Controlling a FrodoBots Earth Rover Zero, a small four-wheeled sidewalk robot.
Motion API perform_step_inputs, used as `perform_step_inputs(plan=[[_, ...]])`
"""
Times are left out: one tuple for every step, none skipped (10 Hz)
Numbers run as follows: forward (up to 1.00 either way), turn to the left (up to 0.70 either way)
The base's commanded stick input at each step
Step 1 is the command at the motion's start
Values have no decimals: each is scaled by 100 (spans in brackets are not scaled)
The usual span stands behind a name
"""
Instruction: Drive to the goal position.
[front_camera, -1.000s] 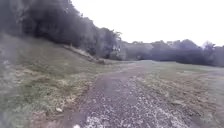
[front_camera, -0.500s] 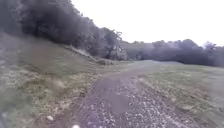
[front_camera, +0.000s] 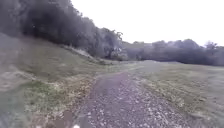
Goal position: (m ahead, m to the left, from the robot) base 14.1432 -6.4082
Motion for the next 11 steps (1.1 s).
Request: perform_step_inputs(plan=[[45, 0], [45, 0], [45, 0], [45, 0], [45, 0], [45, 0], [45, -7], [45, -16], [45, -25], [45, -27], [45, -27]])
